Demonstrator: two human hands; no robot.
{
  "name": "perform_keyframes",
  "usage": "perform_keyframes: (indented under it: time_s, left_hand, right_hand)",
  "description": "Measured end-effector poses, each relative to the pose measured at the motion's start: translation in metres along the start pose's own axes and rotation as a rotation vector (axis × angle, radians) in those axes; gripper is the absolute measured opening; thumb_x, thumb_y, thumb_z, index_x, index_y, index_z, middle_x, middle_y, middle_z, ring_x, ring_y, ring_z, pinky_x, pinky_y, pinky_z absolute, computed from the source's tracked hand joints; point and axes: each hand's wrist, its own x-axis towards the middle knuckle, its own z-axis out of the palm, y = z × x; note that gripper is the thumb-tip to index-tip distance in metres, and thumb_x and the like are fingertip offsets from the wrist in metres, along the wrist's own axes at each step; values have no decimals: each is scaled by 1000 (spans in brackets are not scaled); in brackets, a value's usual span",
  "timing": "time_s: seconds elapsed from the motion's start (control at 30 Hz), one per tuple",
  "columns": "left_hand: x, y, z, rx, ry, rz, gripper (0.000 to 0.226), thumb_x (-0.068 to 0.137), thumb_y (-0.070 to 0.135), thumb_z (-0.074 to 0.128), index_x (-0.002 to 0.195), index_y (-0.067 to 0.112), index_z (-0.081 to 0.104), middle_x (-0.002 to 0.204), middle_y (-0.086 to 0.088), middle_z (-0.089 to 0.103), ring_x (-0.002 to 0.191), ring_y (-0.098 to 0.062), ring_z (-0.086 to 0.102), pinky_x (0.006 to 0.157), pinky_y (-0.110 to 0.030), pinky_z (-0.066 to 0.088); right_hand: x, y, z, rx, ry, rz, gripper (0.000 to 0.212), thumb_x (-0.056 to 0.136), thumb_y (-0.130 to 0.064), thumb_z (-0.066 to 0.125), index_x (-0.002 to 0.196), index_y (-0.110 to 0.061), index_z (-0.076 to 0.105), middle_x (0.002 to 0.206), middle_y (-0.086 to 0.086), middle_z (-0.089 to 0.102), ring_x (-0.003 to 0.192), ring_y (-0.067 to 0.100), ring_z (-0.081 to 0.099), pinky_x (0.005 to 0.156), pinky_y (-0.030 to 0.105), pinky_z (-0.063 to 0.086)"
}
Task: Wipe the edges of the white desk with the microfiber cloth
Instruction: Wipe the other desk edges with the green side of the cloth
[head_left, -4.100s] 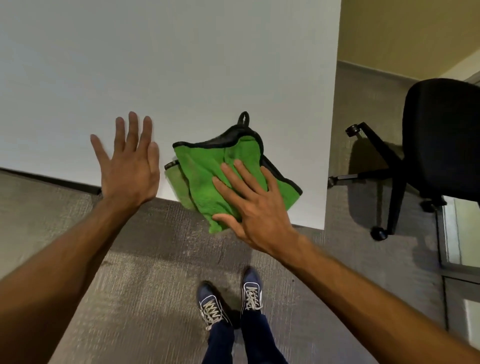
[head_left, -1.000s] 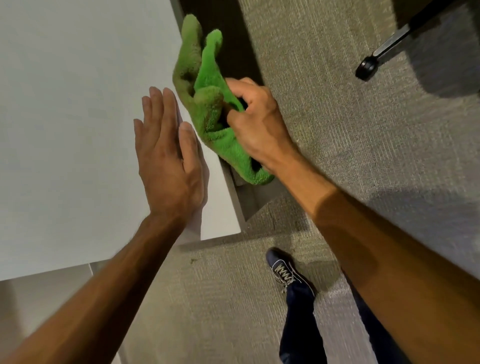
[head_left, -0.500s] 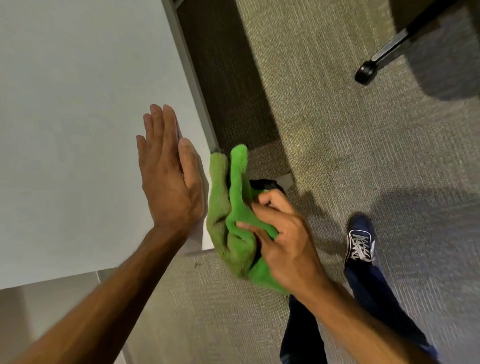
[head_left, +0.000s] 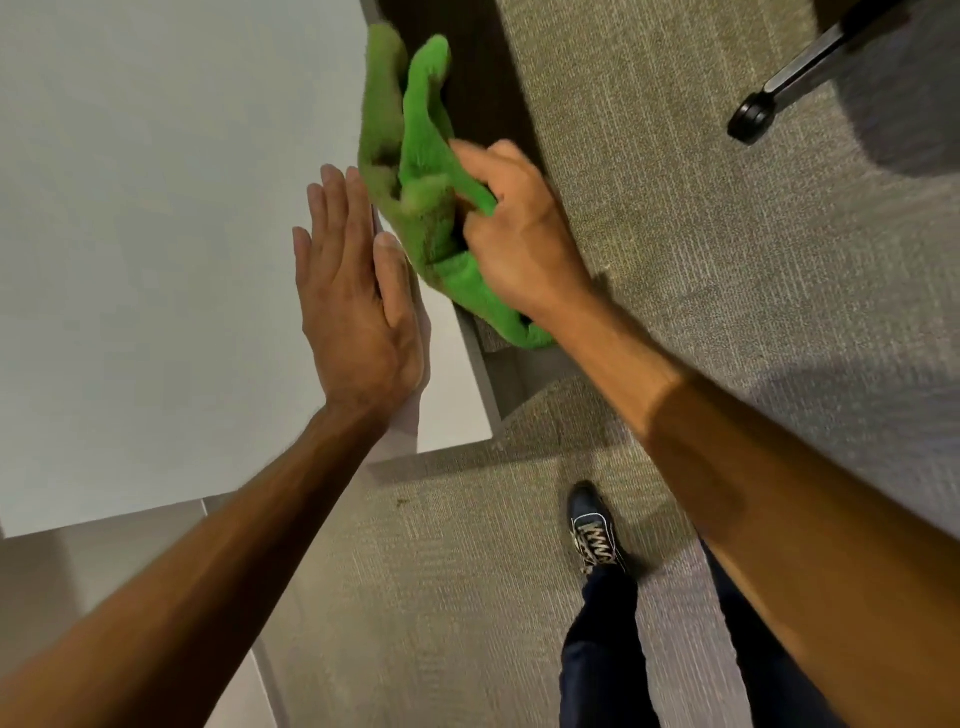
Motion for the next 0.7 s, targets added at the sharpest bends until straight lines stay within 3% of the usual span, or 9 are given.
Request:
perform_keyframes:
  time_s: [0.1, 0.23, 0.4, 0.47, 0.57, 0.7]
  left_hand:
    - [0, 2, -2, 7, -15, 9, 49, 111, 16, 33, 158, 6, 26, 167, -12, 21, 156, -24, 12, 128, -45, 9]
    - [-1, 10, -4, 6, -10, -13, 50, 111, 19, 28, 159, 5, 23, 167, -12, 20, 156, -25, 11, 128, -44, 6]
    - [-1, 6, -4, 47, -41, 5, 51, 111, 22, 25, 160, 7, 19, 168, -12, 14, 157, -26, 7, 128, -45, 3]
    - [-1, 3, -4, 57, -45, 20, 51, 112, 22, 27, 161, 8, 18, 169, -11, 13, 157, -24, 6, 128, -44, 2]
    - [0, -3, -4, 30, -30, 17, 51, 112, 26, 24, 161, 12, 20, 169, -8, 16, 157, -22, 7, 128, -43, 4]
    - [0, -6, -5, 11, -59, 68, 53, 110, 27, 20, 161, 9, 19, 169, -11, 14, 157, -26, 6, 127, -44, 2]
  right_hand:
    - [-70, 15, -7, 8, -58, 10, 58, 83, 11, 51, 135, -9, 66, 103, 8, 52, 101, 17, 57, 86, 12, 45]
    - [-154, 23, -17, 109, -115, 124, 53, 82, 9, 53, 128, -11, 70, 103, 16, 55, 100, 7, 59, 86, 11, 50]
    - [-112, 10, -8, 31, 24, 76, 39, 91, 3, 66, 127, -12, 71, 97, 6, 55, 91, 8, 55, 82, 12, 45]
    - [-73, 2, -1, -66, 114, 63, 48, 89, 6, 60, 132, -14, 70, 103, 11, 60, 98, 16, 60, 83, 18, 46]
    - [-37, -14, 6, -77, 149, 81, 57, 87, 7, 51, 135, -18, 68, 118, 11, 69, 115, 23, 63, 98, 30, 50]
    - [-60, -14, 3, 75, 160, 103, 52, 87, 17, 46, 124, -7, 73, 110, 5, 76, 102, 11, 68, 90, 28, 55]
